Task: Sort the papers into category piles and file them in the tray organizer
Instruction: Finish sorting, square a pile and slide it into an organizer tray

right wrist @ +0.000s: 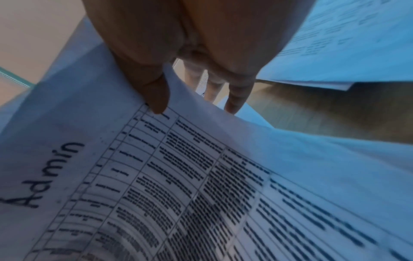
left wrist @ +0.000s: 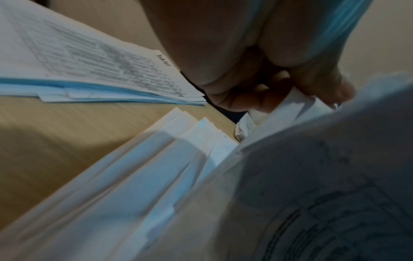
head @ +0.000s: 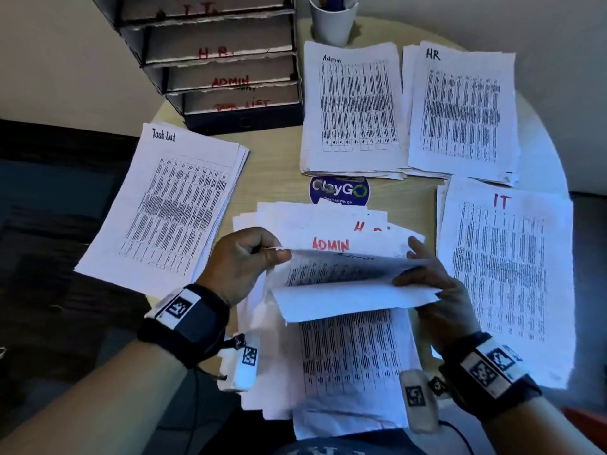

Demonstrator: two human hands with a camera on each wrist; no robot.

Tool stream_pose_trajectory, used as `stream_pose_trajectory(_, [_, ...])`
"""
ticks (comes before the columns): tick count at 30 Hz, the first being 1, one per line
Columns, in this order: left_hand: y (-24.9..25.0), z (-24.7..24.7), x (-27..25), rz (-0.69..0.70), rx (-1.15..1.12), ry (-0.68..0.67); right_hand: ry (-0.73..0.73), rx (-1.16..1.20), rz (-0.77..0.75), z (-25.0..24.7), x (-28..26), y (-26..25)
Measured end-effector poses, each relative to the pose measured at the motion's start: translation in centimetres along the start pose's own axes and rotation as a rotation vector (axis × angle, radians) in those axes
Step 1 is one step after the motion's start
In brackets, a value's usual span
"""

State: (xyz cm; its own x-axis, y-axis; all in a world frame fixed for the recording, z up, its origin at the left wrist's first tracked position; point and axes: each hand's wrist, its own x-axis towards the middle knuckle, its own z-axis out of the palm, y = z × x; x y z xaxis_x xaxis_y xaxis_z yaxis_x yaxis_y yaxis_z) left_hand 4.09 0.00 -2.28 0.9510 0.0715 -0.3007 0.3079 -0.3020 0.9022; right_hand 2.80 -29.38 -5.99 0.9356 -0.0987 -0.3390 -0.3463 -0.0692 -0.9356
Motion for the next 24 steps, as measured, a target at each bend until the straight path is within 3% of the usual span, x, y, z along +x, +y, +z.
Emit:
stream_pose_trajectory(4, [-0.5, 0.0, -0.2, -0.004, -0.014, 0.008, -0.087, -0.127, -0.097, -0.5, -0.2, -0.3])
stream_pose_trajectory(8, [-1.2, -0.2, 1.3, 0.000, 0.024, 0.070, -0.027, -0.211, -0.220, -0.9, 0.2, 0.4])
stream_pose_trajectory(11, [-2.2, -0.6, 2.5, -0.070, -0.015, 0.114, 0.034, -0.116, -0.175, -2.7, -0.3, 0.7])
stream_pose_trajectory(14, [-3.1, -1.2, 3.4, -0.123, 0.041, 0.087, -0.127, -0.051, -0.077, -4.8, -1.0, -0.1])
stream_pose_trajectory(17, [-2.3, -0.8, 3.5, -0.116, 0.009, 0.102, -0.181, 0.162, 0.057, -5.1, -2.0, -1.3])
stream_pose_trajectory(19, [-1.6, -0.3, 3.2, -0.112, -0.065, 0.115, -0.249, 0.074, -0.019, -4.6, -2.1, -2.2])
stream_pose_trajectory(20, [-1.4, -0.2, 2.9, -0.113, -0.077, 0.108, -0.239, 0.019, -0.067, -4.3, -2.2, -2.0])
stream_pose_trajectory(24, [-0.3, -0.1, 1.2, -0.003, -0.068, -0.019, -0.128, 0.307, -0.010, -2.5, -1.0, -1.6])
